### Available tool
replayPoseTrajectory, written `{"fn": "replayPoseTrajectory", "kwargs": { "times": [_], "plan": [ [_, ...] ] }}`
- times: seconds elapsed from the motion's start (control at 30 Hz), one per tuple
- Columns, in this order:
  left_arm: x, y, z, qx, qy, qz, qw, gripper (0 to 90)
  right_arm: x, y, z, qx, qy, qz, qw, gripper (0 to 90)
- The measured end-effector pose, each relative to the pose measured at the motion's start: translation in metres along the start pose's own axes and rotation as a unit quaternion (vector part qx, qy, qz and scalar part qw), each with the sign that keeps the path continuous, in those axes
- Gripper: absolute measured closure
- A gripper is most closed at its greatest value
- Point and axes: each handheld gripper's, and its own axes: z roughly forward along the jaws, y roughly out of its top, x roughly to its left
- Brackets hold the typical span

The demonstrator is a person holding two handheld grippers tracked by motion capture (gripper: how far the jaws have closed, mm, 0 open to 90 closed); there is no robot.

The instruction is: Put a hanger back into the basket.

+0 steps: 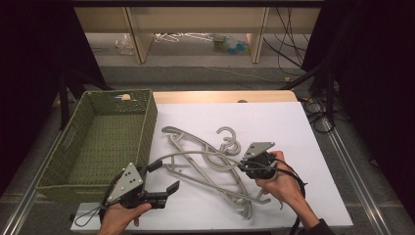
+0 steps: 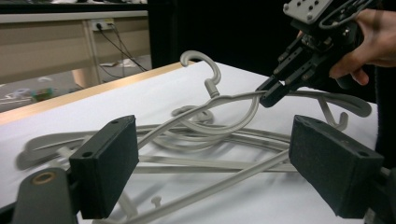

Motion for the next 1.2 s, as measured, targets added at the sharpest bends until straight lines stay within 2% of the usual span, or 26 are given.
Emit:
{"fn": "replayPoseTrajectory", "kwargs": {
  "times": [0.03,0.1,0.13,0.17,0.3,0.37,0.43,0.47,0.5,0.53,0.63,0.73,0.77,0.83,0.87,0.9,0.93,0.97,1.0,1.07,1.1,1.13,1.17,1.2],
  "plan": [
    [0.001,0.003,0.005,0.004,-0.001,0.011,0.9999,15.8,0.001,0.000,-0.001,-0.003,-0.004,-0.005,1.0000,81.9],
    [0.001,0.008,0.012,0.013,-0.003,0.013,0.9998,15.7,0.003,0.000,-0.006,-0.007,-0.006,-0.013,0.9999,81.9],
    [0.000,0.011,0.018,0.016,-0.003,0.007,0.9998,15.7,0.003,0.000,-0.008,-0.008,-0.007,-0.021,0.9997,81.9],
    [0.001,0.014,0.024,0.017,-0.005,0.017,0.9997,15.7,0.006,0.000,-0.010,-0.009,-0.004,-0.021,0.9997,81.9],
    [0.002,0.022,0.045,0.041,-0.017,0.023,0.9988,15.9,0.010,0.001,-0.014,-0.013,0.002,-0.033,0.9994,82.0],
    [0.003,0.022,0.050,0.049,-0.020,0.024,0.9983,15.9,0.012,0.001,-0.015,-0.014,0.004,-0.037,0.9992,82.0],
    [0.004,0.021,0.065,0.071,-0.030,0.013,0.9969,16.1,0.015,0.003,-0.019,-0.017,0.000,-0.044,0.9989,82.0],
    [0.004,0.021,0.065,0.071,-0.030,0.013,0.9969,16.3,0.015,0.003,-0.019,-0.017,0.000,-0.044,0.9989,82.0],
    [0.005,0.021,0.071,0.085,-0.035,0.018,0.9956,16.3,0.016,0.004,-0.021,-0.019,0.000,-0.049,0.9986,82.0],
    [0.006,0.021,0.076,0.095,-0.034,0.021,0.9947,17.5,0.017,0.006,-0.025,-0.020,-0.007,-0.069,0.9974,82.0],
    [0.006,0.021,0.083,0.100,-0.036,0.015,0.9942,19.8,0.021,0.009,-0.029,-0.028,-0.005,-0.067,0.9973,82.1],
    [0.007,0.022,0.092,0.118,-0.044,0.048,0.9908,27.4,0.023,0.010,-0.031,-0.027,-0.001,-0.075,0.9968,82.1],
    [0.007,0.022,0.092,0.118,-0.044,0.048,0.9908,29.7,0.023,0.010,-0.031,-0.027,-0.001,-0.075,0.9968,82.1],
    [0.007,0.021,0.097,0.136,-0.045,0.057,0.9881,31.0,0.024,0.011,-0.032,-0.027,-0.001,-0.080,0.9965,82.1],
    [0.007,0.021,0.097,0.136,-0.045,0.057,0.9881,34.0,0.025,0.011,-0.032,-0.027,0.000,-0.080,0.9964,82.1],
    [0.008,0.022,0.100,0.147,-0.042,0.073,0.9856,35.2,0.025,0.012,-0.032,-0.029,-0.002,-0.082,0.9962,82.1],
    [0.007,0.022,0.101,0.151,-0.039,0.080,0.9846,36.1,0.025,0.012,-0.032,-0.026,-0.005,-0.088,0.9958,82.1],
    [0.006,0.023,0.103,0.160,-0.040,0.092,0.9820,40.8,0.024,0.012,-0.032,-0.027,-0.004,-0.092,0.9954,82.1],
    [0.006,0.023,0.104,0.160,-0.040,0.097,0.9815,43.1,0.026,0.012,-0.032,-0.029,0.004,-0.086,0.9959,82.0],
    [0.006,0.023,0.106,0.163,-0.042,0.099,0.9806,46.1,0.025,0.012,-0.033,-0.027,0.006,-0.088,0.9958,82.0],
    [0.005,0.024,0.108,0.173,-0.052,0.101,0.9783,48.5,0.026,0.013,-0.033,-0.030,0.005,-0.090,0.9955,82.1],
    [0.005,0.024,0.109,0.178,-0.054,0.100,0.9774,48.9,0.027,0.013,-0.033,-0.030,0.007,-0.091,0.9954,82.0],
    [0.005,0.024,0.109,0.178,-0.054,0.100,0.9774,51.9,0.027,0.013,-0.033,-0.030,0.007,-0.091,0.9954,82.0],
    [0.004,0.024,0.110,0.179,-0.062,0.091,0.9777,54.7,0.027,0.013,-0.033,-0.031,0.008,-0.099,0.9946,82.0]
  ]
}}
